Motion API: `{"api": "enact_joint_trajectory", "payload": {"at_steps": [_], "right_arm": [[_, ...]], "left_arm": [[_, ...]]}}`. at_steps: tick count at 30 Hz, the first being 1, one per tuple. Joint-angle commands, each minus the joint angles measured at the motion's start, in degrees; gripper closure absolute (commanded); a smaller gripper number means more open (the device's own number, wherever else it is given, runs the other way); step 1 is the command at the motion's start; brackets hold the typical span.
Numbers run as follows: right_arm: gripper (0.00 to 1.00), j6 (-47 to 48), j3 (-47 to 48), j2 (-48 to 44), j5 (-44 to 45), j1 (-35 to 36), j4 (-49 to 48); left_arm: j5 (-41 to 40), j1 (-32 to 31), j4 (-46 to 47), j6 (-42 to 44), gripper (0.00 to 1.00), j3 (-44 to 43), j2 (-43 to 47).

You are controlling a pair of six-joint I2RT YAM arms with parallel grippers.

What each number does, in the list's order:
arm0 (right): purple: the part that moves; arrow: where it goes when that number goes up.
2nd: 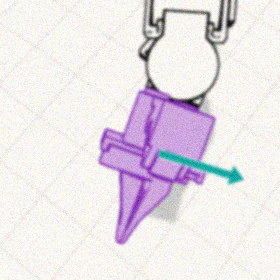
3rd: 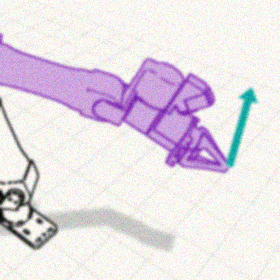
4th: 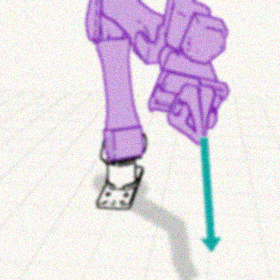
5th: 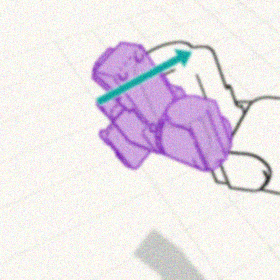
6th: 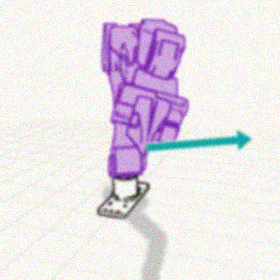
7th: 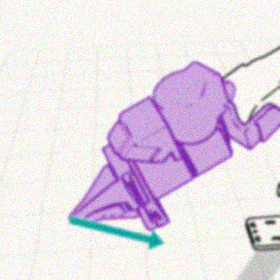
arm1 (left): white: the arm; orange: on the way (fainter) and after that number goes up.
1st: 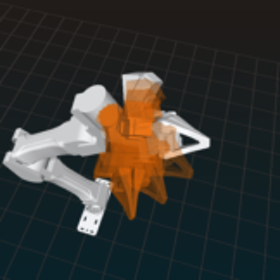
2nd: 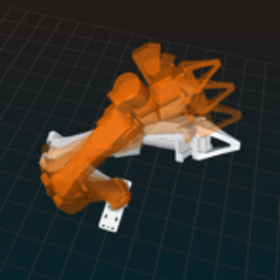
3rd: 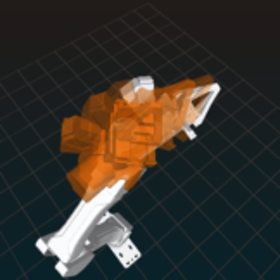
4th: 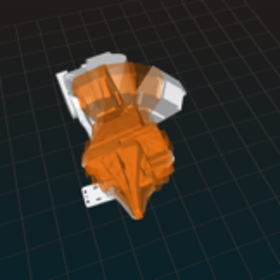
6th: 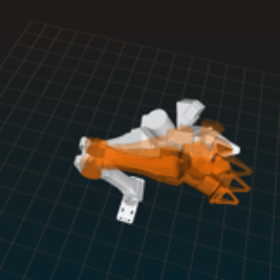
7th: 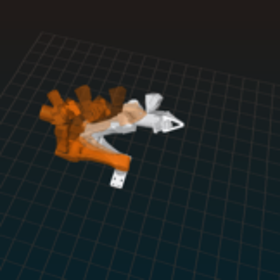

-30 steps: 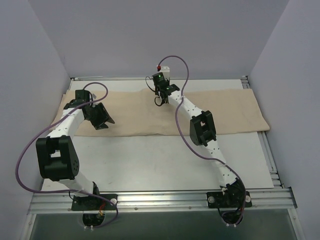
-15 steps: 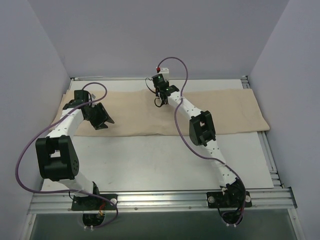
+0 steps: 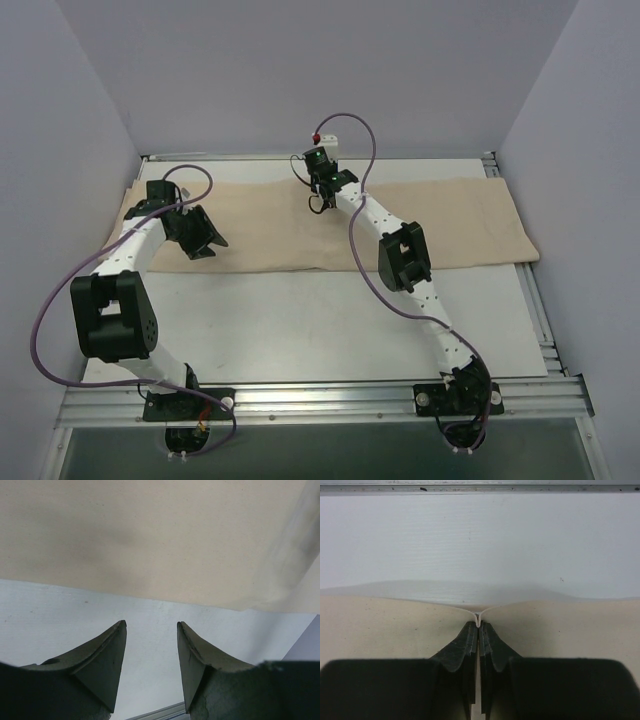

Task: Open and lay out the surgical kit
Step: Open the surgical kit at the center of the board.

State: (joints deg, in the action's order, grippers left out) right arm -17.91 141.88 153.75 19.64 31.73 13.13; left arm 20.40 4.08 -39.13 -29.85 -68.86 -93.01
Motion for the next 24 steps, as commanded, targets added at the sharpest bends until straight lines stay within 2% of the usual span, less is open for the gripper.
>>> {"api": "enact_joint_trajectory", "payload": {"at_steps": [1, 15, 22, 24], "right_arm": [[1.00, -1.5, 2.7, -3.9, 0.7, 0.4, 0.9], [1.00, -4.0, -5.0, -17.0, -3.8, 0.5, 9.9], [1.00, -3.2, -17.1, -25.1, -12.3, 1.9, 14.1], [1.00, -1.5, -24.0, -29.2, -15.1, 2.7, 14.3]], "left_arm": [[1.0, 0.5, 1.6, -0.2, 0.46, -2.3, 0.6], [0.7, 2.3, -1.6, -1.4, 0.46, -5.5, 0.2], [1.7, 3.1, -3.3, -2.9, 0.45, -7.4, -0.1], [2.1, 3.7, -3.4, -4.1, 0.43, -7.3, 0.2]]}}
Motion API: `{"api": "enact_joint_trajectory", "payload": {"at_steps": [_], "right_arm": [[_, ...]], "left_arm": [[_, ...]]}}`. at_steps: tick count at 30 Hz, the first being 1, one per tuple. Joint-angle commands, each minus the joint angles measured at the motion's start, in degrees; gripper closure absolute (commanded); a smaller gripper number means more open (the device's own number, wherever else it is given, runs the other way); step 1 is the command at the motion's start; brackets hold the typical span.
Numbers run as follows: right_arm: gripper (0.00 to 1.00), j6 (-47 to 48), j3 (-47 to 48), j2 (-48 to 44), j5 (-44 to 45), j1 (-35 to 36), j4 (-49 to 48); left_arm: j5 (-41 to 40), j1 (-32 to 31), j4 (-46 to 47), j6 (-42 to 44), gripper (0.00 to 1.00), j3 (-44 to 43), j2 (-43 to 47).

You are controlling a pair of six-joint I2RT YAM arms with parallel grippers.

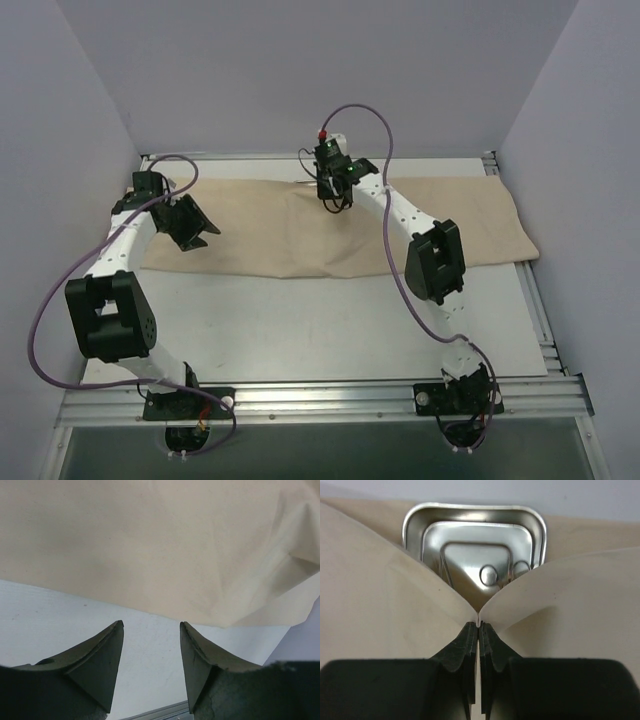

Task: Open and lay out the surgical kit
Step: Open the surgical kit at the center of the board.

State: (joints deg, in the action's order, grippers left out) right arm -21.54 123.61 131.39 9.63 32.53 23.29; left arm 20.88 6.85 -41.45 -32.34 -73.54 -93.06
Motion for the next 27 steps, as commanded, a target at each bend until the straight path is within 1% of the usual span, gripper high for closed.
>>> {"api": "enact_joint_trajectory", "payload": {"at_steps": [1, 2, 4, 5, 6, 7, 9, 13, 14, 16, 17, 19, 20, 21, 23, 24, 25, 27], "right_arm": [[1.00, 3.7, -8.0, -8.2, -5.7, 2.8, 4.5], [1.00, 4.4, -12.7, -9.7, -5.9, 3.2, 5.1], [1.00, 5.3, -18.6, -15.1, -7.4, 4.3, 4.4], [1.00, 5.5, -24.2, -16.9, -8.0, 5.2, 3.7], [1.00, 5.5, -27.0, -20.2, -9.0, 5.6, 3.1], [1.00, 5.5, -29.7, -21.8, -11.3, 6.0, 2.4], [1.00, 4.8, -36.7, -26.2, -12.1, 7.0, 0.2], [1.00, 3.6, -43.1, -29.3, -16.2, 7.3, -0.4], [1.00, 3.6, -44.0, -29.8, -18.4, 7.4, -0.8], [0.96, 3.6, -46.0, -30.5, -19.8, 7.7, -0.9], [0.94, 3.6, -46.4, -30.4, -20.4, 7.8, -0.9], [0.90, 3.7, -47.3, -30.3, -21.9, 7.9, -0.9], [0.86, 3.4, -47.9, -30.4, -22.9, 7.9, -0.8], [0.72, 3.1, -48.3, -30.8, -23.3, 7.9, -0.9], [0.59, 2.3, -48.6, -32.2, -23.3, 7.8, -1.5], [0.48, 1.9, -47.9, -32.6, -22.3, 7.7, -1.2], [0.44, 1.2, -47.2, -33.0, -21.4, 7.3, -1.0], [0.41, 1.0, -45.0, -33.7, -21.2, 6.6, -1.0]], "left_arm": [[1.8, 1.1, -1.1, -2.0, 0.42, -2.5, 0.8], [2.4, 1.4, -1.0, -2.8, 0.41, -2.4, 1.1], [2.8, 1.8, -0.7, -3.5, 0.32, -2.3, 1.8], [2.9, 1.8, -1.1, -4.1, 0.28, -2.6, 1.9], [2.8, 1.8, -1.6, -4.3, 0.25, -2.7, 1.8], [2.6, 1.8, -2.0, -4.6, 0.25, -3.1, 1.5], [2.6, 1.8, -2.3, -5.3, 0.24, -3.5, 1.0], [2.4, 1.8, -1.7, -6.7, 0.23, -3.3, -0.1], [2.1, 1.8, -1.4, -7.5, 0.23, -3.3, -0.5], [2.0, 1.7, -0.5, -7.9, 0.23, -4.2, -1.9], [1.5, 1.4, -0.3, -8.3, 0.21, -4.7, -2.6], [1.6, 1.0, 1.9, -9.0, 0.20, -5.6, -4.7], [2.3, 0.5, 2.9, -10.7, 0.19, -5.8, -5.4], [2.1, 0.4, 4.6, -11.8, 0.19, -6.2, -6.3], [0.4, -1.1, 8.1, -14.0, 0.18, -7.3, -8.3], [-0.3, -1.7, 9.2, -14.8, 0.17, -7.9, -9.1], [-1.0, -2.2, 10.0, -15.6, 0.16, -9.3, -10.6], [-4.4, -3.6, 12.2, -18.5, 0.16, -10.7, -11.8]]}}
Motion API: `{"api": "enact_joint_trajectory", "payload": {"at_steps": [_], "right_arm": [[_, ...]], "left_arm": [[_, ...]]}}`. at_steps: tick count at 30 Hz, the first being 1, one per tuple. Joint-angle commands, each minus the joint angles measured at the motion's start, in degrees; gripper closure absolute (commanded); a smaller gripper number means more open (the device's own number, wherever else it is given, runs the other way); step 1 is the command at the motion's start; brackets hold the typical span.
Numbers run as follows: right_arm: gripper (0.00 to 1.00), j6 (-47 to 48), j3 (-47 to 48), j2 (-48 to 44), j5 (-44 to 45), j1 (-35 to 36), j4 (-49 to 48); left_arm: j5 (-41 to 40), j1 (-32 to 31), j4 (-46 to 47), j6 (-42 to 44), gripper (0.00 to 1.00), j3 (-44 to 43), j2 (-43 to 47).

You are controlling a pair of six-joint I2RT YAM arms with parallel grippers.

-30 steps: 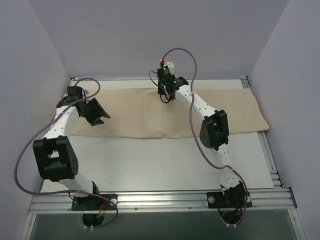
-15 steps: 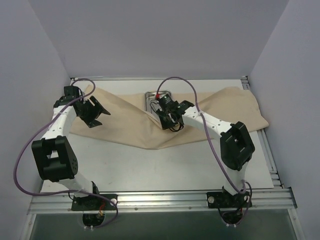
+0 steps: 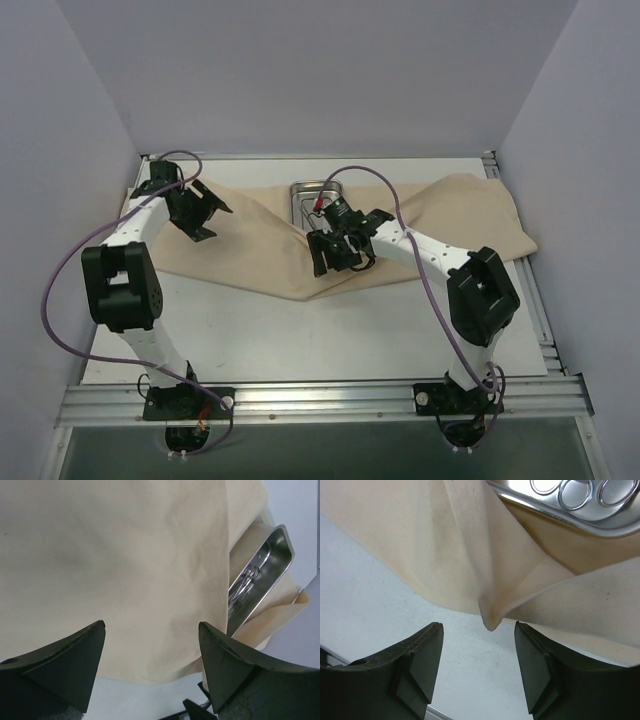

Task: Open and lay out the surgical kit
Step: Open the surgical kit at the center of the board.

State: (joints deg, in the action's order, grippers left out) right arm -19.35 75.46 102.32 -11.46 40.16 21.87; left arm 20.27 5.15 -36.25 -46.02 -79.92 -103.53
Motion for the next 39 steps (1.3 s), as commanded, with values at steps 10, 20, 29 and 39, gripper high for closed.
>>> {"api": "enact_joint_trajectory", "payload": {"at_steps": [10, 20, 29, 39], "right_arm": [[0.36, -5.6, 8.8, -7.1, 9.8, -8.0, 4.5], [0.19, -12.5, 24.9, 0.8, 31.7, -21.1, 13.1], [0.12, -11.8, 49.5, 25.3, 38.3, -28.6, 22.1], [0.11, -13.4, 59.5, 35.9, 37.1, -35.1, 20.3]], "left_arm": [[-19.1, -9.2, -4.8, -7.6, 0.11, -31.9, -19.0], [-21.3, -11.5, -17.5, -8.4, 0.13, -52.4, -34.9], [-24.4, -12.7, -20.3, -7.1, 0.14, -54.5, -37.4], [-22.8, -12.8, -21.2, -8.7, 0.16, -55.3, -39.7]]}}
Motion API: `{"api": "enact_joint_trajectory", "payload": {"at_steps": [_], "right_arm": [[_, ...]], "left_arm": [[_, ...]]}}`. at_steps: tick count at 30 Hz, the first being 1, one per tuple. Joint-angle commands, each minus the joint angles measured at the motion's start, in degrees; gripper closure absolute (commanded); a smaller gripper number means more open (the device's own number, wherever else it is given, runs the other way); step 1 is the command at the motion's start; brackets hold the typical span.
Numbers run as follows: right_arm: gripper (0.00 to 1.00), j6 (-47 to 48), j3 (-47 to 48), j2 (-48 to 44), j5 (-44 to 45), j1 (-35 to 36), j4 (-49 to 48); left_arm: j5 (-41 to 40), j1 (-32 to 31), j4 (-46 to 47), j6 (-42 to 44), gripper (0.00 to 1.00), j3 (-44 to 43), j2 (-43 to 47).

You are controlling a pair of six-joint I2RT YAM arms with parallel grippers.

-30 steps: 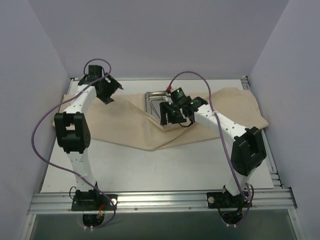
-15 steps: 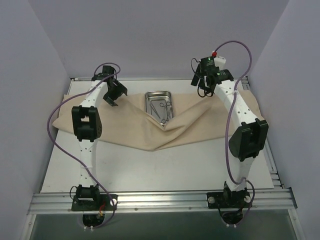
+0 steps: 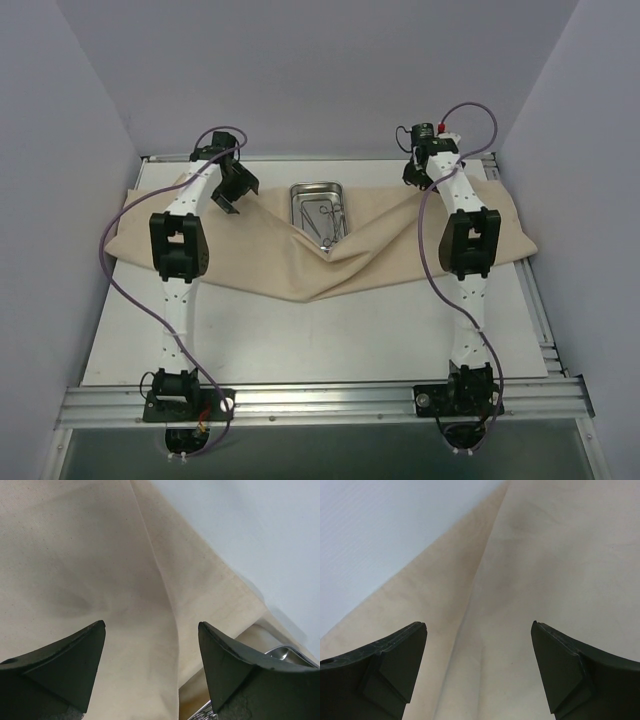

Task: Open and lay out the surgical kit
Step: Open the surgical kit at the center of the board.

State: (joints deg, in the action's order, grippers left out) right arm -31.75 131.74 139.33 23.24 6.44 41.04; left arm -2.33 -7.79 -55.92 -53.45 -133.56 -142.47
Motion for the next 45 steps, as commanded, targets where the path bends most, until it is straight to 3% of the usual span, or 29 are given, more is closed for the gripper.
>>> {"api": "enact_joint_trajectory", "payload": {"at_steps": [1, 7, 10, 16, 20, 25, 26, 29, 30, 32, 34, 41, 45], "right_arm": [[0.11, -0.3, 2.6, -1.0, 2.5, -1.5, -0.6], [0.13, 0.4, 2.2, 1.9, 2.9, -2.9, -3.0], [0.18, 0.6, 2.5, 3.1, 1.7, -3.9, -5.0], [0.41, 4.0, 4.5, 5.4, 1.3, -5.1, -8.0], [0.75, 4.6, 4.6, 5.0, -0.7, -6.1, -9.0], [0.84, 5.6, 2.9, 2.5, -1.6, -6.2, -8.6], [0.84, 5.8, 2.3, 1.7, -1.9, -6.1, -8.7], [0.86, 6.0, -0.2, -1.4, -1.9, -6.2, -8.8], [0.87, 6.2, -1.0, -2.3, -2.2, -6.2, -9.2], [0.87, 6.6, -2.7, -4.6, -2.2, -6.2, -9.4], [0.88, 6.6, -3.2, -6.4, -2.6, -7.9, -8.8], [0.96, 7.6, -10.6, -15.6, -4.8, -11.4, -5.4], [0.97, 7.0, -20.3, -25.0, -5.8, -15.7, -3.2]], "left_arm": [[0.0, 0.1, -0.9, -2.1, 0.16, -0.7, -0.7], [1.6, 0.1, -0.2, -3.8, 0.18, -1.1, -1.4], [2.2, 0.1, -0.2, -4.2, 0.19, -1.9, -2.1], [2.1, 0.0, -0.6, -4.8, 0.21, -2.9, -2.5], [1.9, 0.1, -1.3, -4.8, 0.22, -4.4, -3.4], [2.3, 0.2, -1.6, -4.7, 0.28, -6.7, -5.5], [3.9, 0.2, -1.3, -4.5, 0.38, -6.9, -5.8], [3.9, 0.3, -0.5, -3.0, 0.56, -6.5, -5.4], [3.9, 0.3, 0.2, -2.4, 0.67, -5.6, -4.3], [4.4, 0.6, 2.7, -1.1, 0.77, -2.5, -3.0], [5.1, 1.4, 3.3, -0.3, 0.97, -0.7, -1.1], [2.9, 5.0, 2.9, 8.5, 0.98, 8.7, 9.0], [-4.4, 5.6, 2.6, 14.2, 0.98, 24.0, 23.4]]}}
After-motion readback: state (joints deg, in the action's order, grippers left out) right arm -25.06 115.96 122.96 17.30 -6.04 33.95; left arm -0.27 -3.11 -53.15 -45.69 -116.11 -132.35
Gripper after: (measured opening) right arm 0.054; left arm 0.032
